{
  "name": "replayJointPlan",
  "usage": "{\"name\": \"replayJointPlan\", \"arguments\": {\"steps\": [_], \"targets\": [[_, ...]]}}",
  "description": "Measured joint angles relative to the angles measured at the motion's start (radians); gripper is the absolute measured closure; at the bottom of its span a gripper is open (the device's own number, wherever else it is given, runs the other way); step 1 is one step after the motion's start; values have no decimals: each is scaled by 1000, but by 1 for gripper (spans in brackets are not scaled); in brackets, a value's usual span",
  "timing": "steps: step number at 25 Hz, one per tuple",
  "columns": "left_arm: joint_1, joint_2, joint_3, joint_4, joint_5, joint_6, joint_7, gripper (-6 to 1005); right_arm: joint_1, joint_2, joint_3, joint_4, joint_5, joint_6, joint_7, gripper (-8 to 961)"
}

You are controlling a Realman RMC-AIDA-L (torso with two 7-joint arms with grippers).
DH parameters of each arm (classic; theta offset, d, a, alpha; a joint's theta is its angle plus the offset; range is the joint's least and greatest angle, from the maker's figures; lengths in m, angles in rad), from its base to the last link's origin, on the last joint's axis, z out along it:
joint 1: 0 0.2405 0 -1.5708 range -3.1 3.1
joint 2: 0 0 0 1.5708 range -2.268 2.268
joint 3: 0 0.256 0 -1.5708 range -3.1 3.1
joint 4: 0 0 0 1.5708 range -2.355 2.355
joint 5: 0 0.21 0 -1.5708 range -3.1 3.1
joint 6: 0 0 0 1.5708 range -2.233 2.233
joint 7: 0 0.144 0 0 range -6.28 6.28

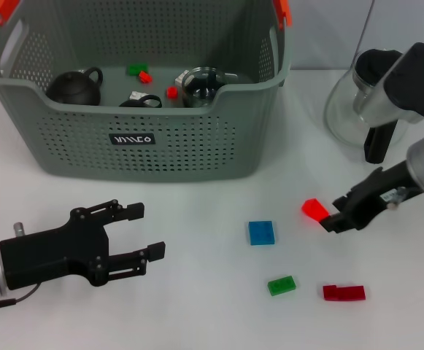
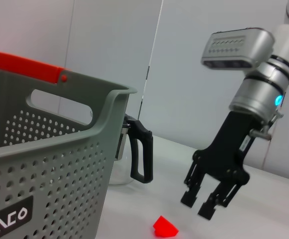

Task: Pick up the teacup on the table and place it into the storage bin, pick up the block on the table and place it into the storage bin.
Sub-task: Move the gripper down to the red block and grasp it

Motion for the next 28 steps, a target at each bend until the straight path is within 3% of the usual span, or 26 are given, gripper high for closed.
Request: {"name": "replayJointPlan", "arguments": {"steps": [12, 27, 28], "targets": [[3, -1, 0, -13, -2, -19, 1, 205, 10, 1, -97, 132, 70, 267, 12, 495], [1, 0, 0, -25, -2, -37, 1, 205, 21, 2, -145, 193, 77, 320, 15, 503], [1, 0, 0, -25, -2, -38, 1, 205, 23, 3, -149, 200, 78, 318, 15, 565]]}}
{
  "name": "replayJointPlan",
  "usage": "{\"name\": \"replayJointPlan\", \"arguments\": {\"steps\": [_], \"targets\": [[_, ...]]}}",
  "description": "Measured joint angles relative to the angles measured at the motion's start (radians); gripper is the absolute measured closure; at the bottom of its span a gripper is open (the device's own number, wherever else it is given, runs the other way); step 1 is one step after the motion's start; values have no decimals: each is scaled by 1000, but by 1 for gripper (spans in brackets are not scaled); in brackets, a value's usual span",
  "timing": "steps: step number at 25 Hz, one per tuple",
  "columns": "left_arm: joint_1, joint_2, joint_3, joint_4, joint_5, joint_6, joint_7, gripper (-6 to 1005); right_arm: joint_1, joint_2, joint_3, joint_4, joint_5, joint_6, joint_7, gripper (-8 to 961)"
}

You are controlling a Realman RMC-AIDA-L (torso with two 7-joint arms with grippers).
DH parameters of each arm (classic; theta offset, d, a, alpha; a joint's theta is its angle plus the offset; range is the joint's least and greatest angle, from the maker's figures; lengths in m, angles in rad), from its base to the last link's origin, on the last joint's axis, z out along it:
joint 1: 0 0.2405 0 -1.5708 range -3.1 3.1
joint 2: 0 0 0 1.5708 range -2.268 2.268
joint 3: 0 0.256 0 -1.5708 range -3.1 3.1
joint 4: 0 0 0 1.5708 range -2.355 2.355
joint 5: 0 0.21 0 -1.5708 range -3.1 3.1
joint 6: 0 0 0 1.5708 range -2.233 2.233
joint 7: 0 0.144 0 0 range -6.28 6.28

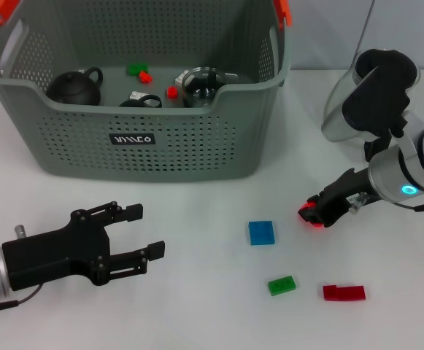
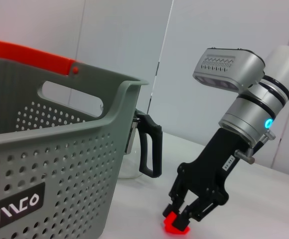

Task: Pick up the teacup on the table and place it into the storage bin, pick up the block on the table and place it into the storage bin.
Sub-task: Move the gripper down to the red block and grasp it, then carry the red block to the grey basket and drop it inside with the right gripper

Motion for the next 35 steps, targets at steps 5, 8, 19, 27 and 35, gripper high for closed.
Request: {"name": "replayJointPlan", "arguments": {"steps": [5, 8, 19, 27, 35], "targets": [[3, 0, 0, 0, -3, 0, 0, 205, 5, 0, 0, 7, 15, -13, 1, 706], [4, 0, 0, 0, -3, 0, 0, 204, -10, -3, 16, -28, 50, -36, 2, 723], [5, 1, -51, 0, -4, 12, -3, 205, -149, -9, 288, -343, 577, -479, -336, 750], [5, 2, -54, -1, -11, 12, -7, 205, -59, -6, 333, -290, 809, -336, -358, 751], [3, -2, -53, -5, -16, 10, -9, 204, 216, -7, 191, -157, 594, 91, -187, 751]]}}
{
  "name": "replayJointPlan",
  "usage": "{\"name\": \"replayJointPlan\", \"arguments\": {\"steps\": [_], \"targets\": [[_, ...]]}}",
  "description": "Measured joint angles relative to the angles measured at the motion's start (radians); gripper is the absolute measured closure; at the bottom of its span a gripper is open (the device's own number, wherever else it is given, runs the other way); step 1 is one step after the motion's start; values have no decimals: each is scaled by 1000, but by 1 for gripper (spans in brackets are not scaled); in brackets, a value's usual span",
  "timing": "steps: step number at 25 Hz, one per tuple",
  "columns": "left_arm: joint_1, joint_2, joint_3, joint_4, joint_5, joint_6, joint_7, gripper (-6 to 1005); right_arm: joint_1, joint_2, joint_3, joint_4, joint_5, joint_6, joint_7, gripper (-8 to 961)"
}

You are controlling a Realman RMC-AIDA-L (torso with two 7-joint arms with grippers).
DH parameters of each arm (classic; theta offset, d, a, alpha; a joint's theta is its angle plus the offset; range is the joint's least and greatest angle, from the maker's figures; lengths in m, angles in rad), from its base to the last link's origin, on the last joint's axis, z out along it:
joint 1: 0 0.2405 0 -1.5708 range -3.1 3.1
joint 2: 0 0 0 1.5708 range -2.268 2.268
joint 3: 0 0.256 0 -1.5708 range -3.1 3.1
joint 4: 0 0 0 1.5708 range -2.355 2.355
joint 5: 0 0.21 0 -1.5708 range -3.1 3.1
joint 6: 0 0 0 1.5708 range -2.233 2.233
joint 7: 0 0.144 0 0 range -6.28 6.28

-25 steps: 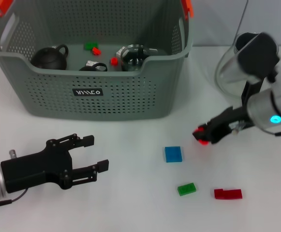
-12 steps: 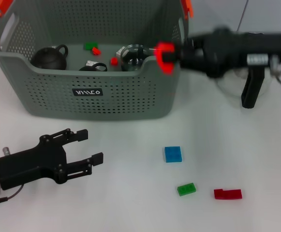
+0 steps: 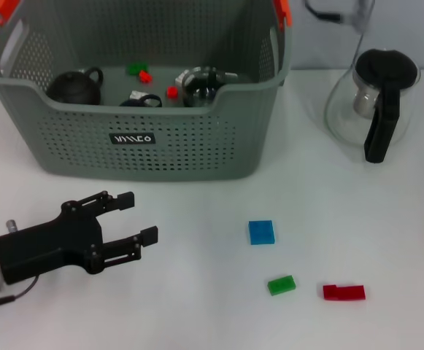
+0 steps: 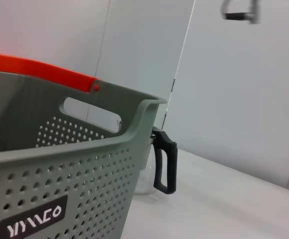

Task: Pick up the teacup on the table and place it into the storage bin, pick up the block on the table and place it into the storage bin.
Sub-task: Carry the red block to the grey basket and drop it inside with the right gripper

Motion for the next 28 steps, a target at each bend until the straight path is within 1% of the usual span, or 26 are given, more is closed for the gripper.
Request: {"name": "replayJointPlan", "arguments": {"steps": [4, 5, 8, 11, 14, 19, 22, 24, 25, 28], "targets": [[-3, 0, 0, -10, 0, -6, 0, 204, 174, 0, -28, 215, -62, 160, 6, 750], [-3, 0, 0, -10, 0, -6, 0, 204, 225, 0, -33, 293, -67, 208, -2, 750], [-3, -1, 0, -10, 0, -7, 0, 205, 327, 3, -62, 452, -69, 332, -24, 750], [-4, -1, 0, -10, 0, -7, 0, 205, 371, 12, -126, 527, -67, 420, -27, 750], [-5, -1, 0, -10, 0, -8, 0, 205, 380, 17, -194, 543, -60, 453, -8, 739], [-6, -1, 0, -9, 0, -10, 0, 205, 368, 14, -232, 517, -59, 450, 13, 687], [-6, -1, -2, -9, -1, -10, 0, 204, 325, 12, -231, 451, -39, 436, 6, 655], [-6, -2, -12, -10, -1, -10, 0, 204, 251, 9, -232, 341, 14, 404, -14, 634], [-5, -2, -19, -12, -1, -10, 0, 204, 211, 8, -232, 286, 44, 383, -29, 592], [-6, 0, -33, -19, -2, -6, 2, 204, 24, 4, -223, 65, 217, 268, -138, 467]]}}
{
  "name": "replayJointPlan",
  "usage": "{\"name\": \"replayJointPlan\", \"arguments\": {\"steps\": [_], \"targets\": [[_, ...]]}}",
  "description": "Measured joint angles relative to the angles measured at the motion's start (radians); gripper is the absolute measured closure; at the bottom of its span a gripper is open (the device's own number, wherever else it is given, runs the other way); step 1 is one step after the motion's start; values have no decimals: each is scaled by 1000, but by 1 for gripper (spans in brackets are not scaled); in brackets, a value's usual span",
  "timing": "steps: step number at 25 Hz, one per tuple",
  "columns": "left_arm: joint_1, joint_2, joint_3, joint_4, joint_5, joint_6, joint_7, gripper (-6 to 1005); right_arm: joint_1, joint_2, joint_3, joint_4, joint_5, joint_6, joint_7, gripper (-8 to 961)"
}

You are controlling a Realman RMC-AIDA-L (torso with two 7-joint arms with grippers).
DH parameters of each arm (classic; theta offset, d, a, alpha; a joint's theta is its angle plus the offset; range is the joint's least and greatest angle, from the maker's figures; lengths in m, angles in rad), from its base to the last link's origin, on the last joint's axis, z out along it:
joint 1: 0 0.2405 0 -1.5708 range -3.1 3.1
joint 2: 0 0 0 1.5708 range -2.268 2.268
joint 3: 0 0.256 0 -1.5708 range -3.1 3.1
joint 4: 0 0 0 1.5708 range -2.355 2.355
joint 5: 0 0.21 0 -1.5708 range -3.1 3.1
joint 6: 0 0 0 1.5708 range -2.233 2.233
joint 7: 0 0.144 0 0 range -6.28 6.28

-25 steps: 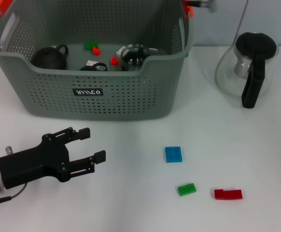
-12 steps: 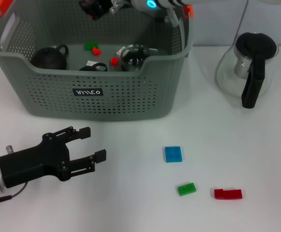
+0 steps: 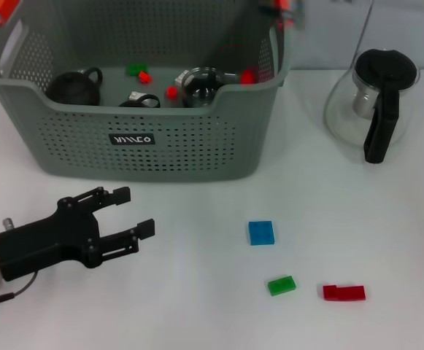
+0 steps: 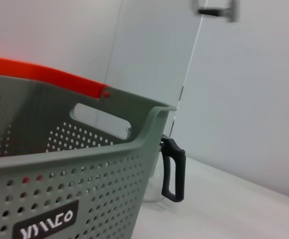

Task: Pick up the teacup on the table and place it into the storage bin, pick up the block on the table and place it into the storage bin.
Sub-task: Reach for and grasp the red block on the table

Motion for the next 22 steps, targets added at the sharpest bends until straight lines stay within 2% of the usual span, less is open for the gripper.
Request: {"name": "replayJointPlan", "arguments": {"steps": [3, 6, 10, 13, 16, 22], "targets": [[1, 2, -4, -1, 0, 1, 1, 205, -196, -5, 37, -146, 153, -183, -142, 358], [5, 2, -6, -1, 0, -3, 3, 205, -354, -8, 125, -210, 199, -434, -238, 281], [11, 3, -11, 3, 12, -4, 3, 205, -470, -21, 239, -228, 119, -758, -274, 178], [17, 6, -19, 6, 19, -4, 4, 205, -523, -27, 304, -279, -8, -917, -239, 179], [22, 8, -30, 7, 20, -4, 4, 205, -539, -26, 355, -341, -154, -1013, -183, 191], [22, 8, -33, 3, 20, -4, 5, 204, -457, -32, 410, -401, -406, -1138, -11, 249]]}}
